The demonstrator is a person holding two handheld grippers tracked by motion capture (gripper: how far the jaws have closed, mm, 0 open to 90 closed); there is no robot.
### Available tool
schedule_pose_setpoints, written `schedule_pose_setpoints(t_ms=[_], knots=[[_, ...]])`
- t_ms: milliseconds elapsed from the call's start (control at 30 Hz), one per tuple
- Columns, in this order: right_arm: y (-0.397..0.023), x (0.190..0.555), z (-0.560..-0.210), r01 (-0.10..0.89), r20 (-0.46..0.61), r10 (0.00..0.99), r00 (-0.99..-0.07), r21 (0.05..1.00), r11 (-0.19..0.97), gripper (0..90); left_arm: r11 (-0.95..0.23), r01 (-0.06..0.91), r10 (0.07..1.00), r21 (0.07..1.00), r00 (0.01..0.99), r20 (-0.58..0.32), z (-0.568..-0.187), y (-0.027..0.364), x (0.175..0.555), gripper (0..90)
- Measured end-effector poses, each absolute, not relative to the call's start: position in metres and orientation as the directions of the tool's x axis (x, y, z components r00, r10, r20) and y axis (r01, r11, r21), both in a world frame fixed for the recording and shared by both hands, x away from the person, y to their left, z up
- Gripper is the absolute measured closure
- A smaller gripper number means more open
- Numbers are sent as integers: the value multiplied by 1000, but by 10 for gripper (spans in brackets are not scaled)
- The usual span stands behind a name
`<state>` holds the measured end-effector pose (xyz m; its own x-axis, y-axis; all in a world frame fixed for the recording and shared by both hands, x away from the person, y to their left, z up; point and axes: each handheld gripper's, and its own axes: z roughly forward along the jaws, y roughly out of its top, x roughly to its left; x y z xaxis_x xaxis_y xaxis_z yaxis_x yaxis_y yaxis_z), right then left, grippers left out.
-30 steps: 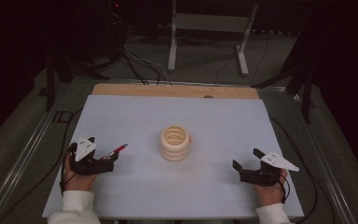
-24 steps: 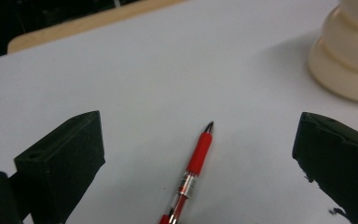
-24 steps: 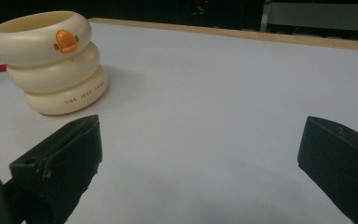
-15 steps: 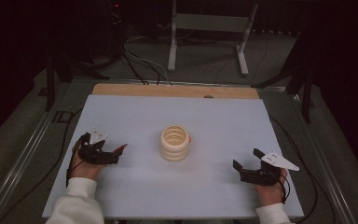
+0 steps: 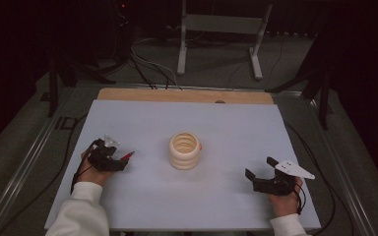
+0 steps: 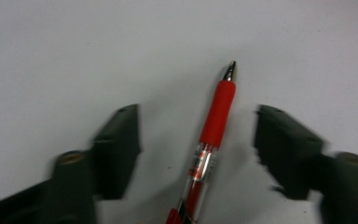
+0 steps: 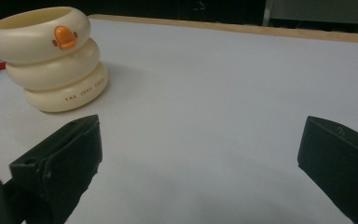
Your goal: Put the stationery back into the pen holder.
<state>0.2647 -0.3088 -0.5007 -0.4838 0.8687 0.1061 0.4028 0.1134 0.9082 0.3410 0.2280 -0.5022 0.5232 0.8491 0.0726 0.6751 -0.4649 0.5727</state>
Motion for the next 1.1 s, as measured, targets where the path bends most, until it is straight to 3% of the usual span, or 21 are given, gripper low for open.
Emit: schedule_pose_setpoints(t_ms=[33, 133, 300, 533, 1100], knots=[[-309, 265, -501, 404, 107, 868, -485, 907, 114, 1, -503, 682, 829, 530, 555, 72, -503, 225, 347, 542], [-309, 265, -501, 407, 109, 868, -484, 907, 113, 0, -511, 694, 820, 507, 570, 46, -503, 224, 350, 690], [-309, 266, -502, 418, 118, 864, -489, 901, 114, 1, -518, 712, 811, 474, 585, 8, -501, 223, 355, 778], [-308, 266, -503, 426, 126, 862, -491, 898, 112, 1, -520, 728, 813, 447, 582, -2, -499, 221, 358, 807], [-307, 266, -503, 429, 132, 859, -495, 897, 109, 1, -461, 705, 828, 539, 560, -24, -489, 227, 348, 808]])
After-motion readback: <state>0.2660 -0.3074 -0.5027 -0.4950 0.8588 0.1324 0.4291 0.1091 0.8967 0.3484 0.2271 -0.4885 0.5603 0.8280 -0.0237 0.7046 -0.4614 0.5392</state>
